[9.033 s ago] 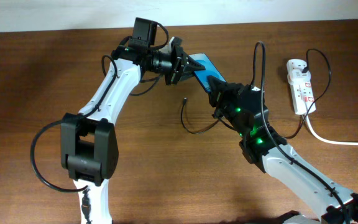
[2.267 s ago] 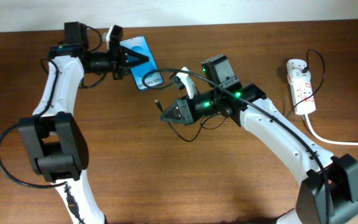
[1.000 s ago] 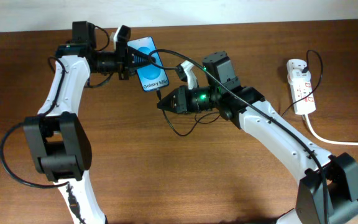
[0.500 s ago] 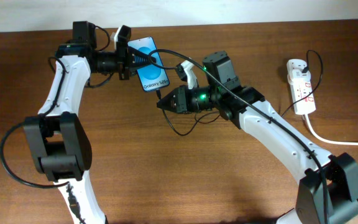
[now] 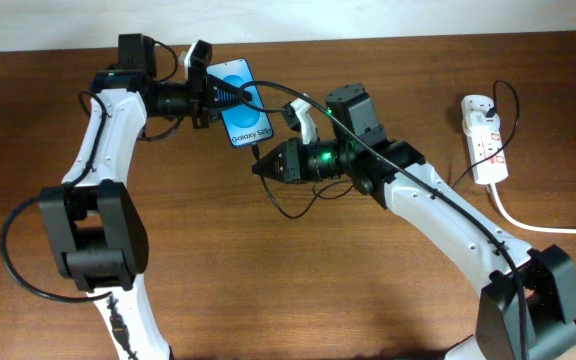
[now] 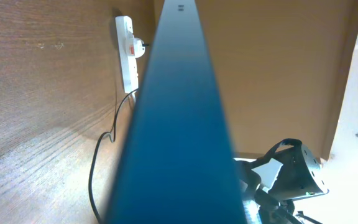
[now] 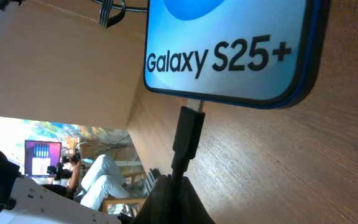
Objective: Plug charger to phone and switch on socket
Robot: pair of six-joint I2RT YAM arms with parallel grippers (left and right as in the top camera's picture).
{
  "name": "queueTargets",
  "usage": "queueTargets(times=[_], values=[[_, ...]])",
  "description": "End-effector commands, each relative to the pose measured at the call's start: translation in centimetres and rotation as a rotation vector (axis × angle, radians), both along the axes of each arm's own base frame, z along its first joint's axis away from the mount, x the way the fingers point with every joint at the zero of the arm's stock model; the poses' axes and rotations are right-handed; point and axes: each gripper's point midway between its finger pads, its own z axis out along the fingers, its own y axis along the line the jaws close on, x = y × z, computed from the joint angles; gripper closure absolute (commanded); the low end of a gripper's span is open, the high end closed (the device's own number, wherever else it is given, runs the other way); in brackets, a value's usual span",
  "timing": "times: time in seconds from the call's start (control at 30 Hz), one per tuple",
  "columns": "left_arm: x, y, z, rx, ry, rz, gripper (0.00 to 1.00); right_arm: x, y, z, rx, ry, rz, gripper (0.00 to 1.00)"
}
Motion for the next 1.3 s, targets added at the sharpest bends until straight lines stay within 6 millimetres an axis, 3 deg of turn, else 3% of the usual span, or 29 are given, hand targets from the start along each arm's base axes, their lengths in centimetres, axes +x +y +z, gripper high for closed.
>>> queueTargets(times=[0.0, 0.9, 1.27], values=[[-1.0, -1.6, 1.0, -0.066, -0.008, -0.062, 1.0, 1.4, -0.2, 0.1, -0.03, -0.054, -0.063, 0.96], [-1.5, -2.1, 1.5, -0.1, -0.008, -0.086, 1.0, 3.0, -2.1, 0.1, -0.035, -0.081, -0.101, 0.96], [-2.1, -3.5, 1.5, -0.101, -0.006, -0.118, 1.0, 3.4, -2.0, 0.5, -0.025, -0.101, -0.107, 0.96]])
